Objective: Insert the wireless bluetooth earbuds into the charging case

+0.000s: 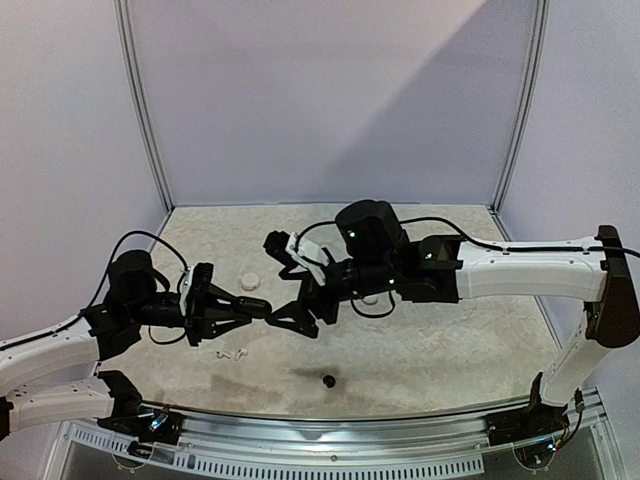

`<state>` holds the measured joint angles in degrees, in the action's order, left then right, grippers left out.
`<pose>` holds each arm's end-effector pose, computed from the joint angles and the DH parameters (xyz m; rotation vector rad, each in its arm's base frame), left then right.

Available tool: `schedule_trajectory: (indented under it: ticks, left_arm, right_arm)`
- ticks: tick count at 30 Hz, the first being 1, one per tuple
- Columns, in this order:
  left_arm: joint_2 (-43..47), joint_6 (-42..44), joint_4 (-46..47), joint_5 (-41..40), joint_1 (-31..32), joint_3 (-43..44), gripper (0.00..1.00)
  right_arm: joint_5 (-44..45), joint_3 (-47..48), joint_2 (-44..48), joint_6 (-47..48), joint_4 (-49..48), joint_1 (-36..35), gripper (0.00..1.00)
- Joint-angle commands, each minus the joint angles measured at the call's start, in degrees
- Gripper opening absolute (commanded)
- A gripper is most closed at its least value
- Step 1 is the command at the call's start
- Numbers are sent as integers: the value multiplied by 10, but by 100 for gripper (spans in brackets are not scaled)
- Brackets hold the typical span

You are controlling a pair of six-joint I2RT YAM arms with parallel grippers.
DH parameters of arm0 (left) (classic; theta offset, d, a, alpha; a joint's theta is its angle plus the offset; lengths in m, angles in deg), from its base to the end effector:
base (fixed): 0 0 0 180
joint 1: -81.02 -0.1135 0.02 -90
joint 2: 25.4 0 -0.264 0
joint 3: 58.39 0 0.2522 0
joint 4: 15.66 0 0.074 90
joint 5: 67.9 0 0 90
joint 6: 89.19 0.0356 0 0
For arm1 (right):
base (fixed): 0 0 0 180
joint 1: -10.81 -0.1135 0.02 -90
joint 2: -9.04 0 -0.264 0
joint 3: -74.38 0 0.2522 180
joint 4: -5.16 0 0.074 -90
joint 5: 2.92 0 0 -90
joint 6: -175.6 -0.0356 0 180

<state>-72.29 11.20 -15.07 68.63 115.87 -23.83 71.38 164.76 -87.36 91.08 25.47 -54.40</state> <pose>0.1349 -0.1254 0.2323 1.2184 1.3580 -1.0204 0.1578 0.3647 0.3014 -1.3833 1.6347 0.9148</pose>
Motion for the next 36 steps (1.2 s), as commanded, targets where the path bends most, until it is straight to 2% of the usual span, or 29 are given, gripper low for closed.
schedule_trajectory:
  ticks: [1,8,17,36]
  left_arm:
    - [1,4,7,9,6,-3,0]
    - [0,22,-6,21,6,0,0]
    - [0,141,-123,53,7,17,0]
    - [-6,152,-142,47,7,23,0]
  right_arm:
    - [35,26,-49,25,-53,-9,99]
    - [68,81,-91,49,-16,-12,98]
    - [54,81,-70,19,-20,13,95]
    - [9,70,-49,-8,-35,26,94]
